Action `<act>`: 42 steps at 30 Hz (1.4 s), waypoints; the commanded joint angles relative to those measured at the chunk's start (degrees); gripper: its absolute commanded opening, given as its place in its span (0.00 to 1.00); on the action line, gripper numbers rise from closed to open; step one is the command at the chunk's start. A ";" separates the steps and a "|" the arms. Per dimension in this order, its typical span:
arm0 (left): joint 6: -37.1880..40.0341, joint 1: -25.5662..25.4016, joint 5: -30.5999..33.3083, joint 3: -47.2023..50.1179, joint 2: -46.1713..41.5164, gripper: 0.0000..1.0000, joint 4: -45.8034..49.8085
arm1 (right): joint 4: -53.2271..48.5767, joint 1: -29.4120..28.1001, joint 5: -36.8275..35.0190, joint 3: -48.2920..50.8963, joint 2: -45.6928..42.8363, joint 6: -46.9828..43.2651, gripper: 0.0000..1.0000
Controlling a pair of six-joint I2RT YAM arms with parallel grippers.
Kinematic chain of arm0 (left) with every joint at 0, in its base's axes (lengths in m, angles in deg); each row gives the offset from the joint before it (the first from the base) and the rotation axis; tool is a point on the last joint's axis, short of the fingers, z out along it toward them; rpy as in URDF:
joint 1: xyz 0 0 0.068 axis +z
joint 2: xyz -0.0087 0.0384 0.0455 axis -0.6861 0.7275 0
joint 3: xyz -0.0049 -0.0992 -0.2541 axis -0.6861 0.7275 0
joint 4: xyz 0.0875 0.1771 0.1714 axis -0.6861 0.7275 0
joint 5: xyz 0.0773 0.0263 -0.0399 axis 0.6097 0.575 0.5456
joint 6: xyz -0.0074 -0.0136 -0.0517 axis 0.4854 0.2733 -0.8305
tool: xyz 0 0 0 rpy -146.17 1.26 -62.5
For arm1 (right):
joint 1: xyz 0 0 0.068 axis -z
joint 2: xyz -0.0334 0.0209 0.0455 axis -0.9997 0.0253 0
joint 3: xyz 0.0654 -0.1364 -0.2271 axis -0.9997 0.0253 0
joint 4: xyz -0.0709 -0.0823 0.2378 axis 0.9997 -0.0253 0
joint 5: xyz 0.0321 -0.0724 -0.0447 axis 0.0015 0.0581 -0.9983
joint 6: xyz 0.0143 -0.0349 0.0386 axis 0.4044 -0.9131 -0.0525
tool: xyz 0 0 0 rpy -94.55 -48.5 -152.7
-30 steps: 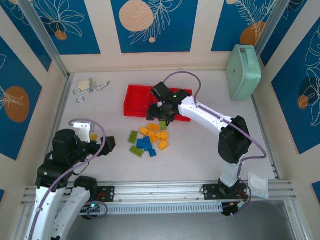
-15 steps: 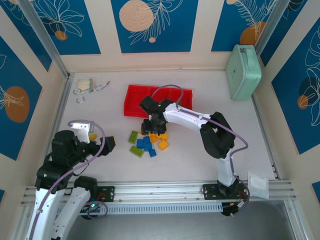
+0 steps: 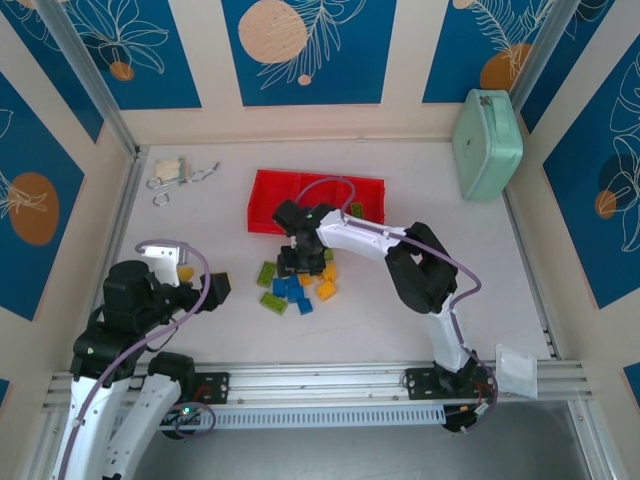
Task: Sort the legos into containers by color
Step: Pick up the lego from the center of the table.
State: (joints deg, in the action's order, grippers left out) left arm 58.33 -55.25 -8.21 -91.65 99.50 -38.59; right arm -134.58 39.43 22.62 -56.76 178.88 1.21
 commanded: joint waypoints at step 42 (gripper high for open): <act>-0.43 -0.18 0.73 0.44 0.34 0.99 -0.70 | -14.62 -3.74 -10.86 -13.08 5.59 -6.33 0.28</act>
State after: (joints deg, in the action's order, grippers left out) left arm 58.33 -55.25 -8.08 -91.65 99.59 -38.59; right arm -146.58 36.15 12.87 -67.36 184.49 -3.75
